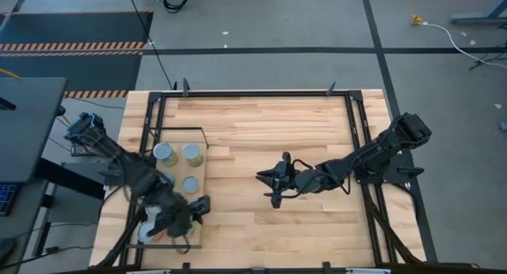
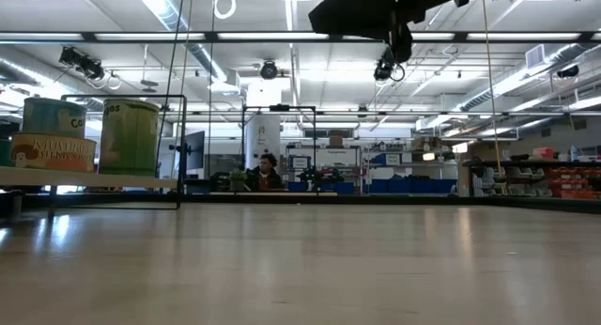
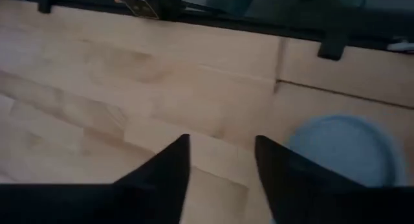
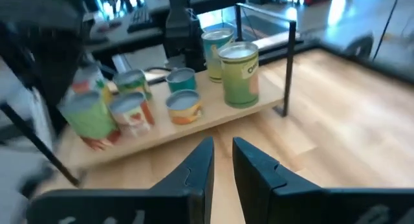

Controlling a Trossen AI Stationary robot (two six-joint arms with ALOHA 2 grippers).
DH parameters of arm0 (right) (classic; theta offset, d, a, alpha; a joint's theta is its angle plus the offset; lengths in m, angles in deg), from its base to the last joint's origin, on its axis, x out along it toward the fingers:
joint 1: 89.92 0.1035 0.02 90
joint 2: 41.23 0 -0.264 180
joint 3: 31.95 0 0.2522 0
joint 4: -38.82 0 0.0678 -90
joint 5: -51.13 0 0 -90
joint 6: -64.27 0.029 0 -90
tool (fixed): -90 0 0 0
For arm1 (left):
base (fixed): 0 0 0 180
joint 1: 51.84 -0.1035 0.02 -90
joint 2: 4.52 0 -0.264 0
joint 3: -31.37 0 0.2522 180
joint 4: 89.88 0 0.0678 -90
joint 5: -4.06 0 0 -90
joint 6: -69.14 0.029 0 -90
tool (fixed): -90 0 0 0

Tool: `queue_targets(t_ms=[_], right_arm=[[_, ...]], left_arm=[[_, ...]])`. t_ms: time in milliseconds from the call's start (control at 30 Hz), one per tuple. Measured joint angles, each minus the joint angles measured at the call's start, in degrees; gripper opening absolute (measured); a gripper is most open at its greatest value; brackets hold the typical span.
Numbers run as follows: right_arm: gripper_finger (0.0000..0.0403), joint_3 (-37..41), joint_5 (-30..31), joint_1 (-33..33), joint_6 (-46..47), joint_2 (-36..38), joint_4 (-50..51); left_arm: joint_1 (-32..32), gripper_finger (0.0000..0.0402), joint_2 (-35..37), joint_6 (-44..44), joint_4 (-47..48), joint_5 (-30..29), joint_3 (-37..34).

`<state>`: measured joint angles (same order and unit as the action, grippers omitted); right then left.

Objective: Pick and place cans onto a shelf
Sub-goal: Return to Home Position

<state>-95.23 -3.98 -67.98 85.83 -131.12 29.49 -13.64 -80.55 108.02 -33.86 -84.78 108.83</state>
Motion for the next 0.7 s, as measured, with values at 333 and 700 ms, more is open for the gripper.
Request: queue_targets(t_ms=[333,700], right_arm=[[0.0061,0.0,-0.5,-3.5,-18.8,0.0,-1.3],[0.0061,0.0,-9.2,-6.8,-29.6,0.3,-2.2]], left_arm=[[-19.7,0.0019,0.0,-0.6,-4.7,11.4,0.1],[-30.7,0.0004,9.4,-14.5,-4.2,7.5,0.0]])
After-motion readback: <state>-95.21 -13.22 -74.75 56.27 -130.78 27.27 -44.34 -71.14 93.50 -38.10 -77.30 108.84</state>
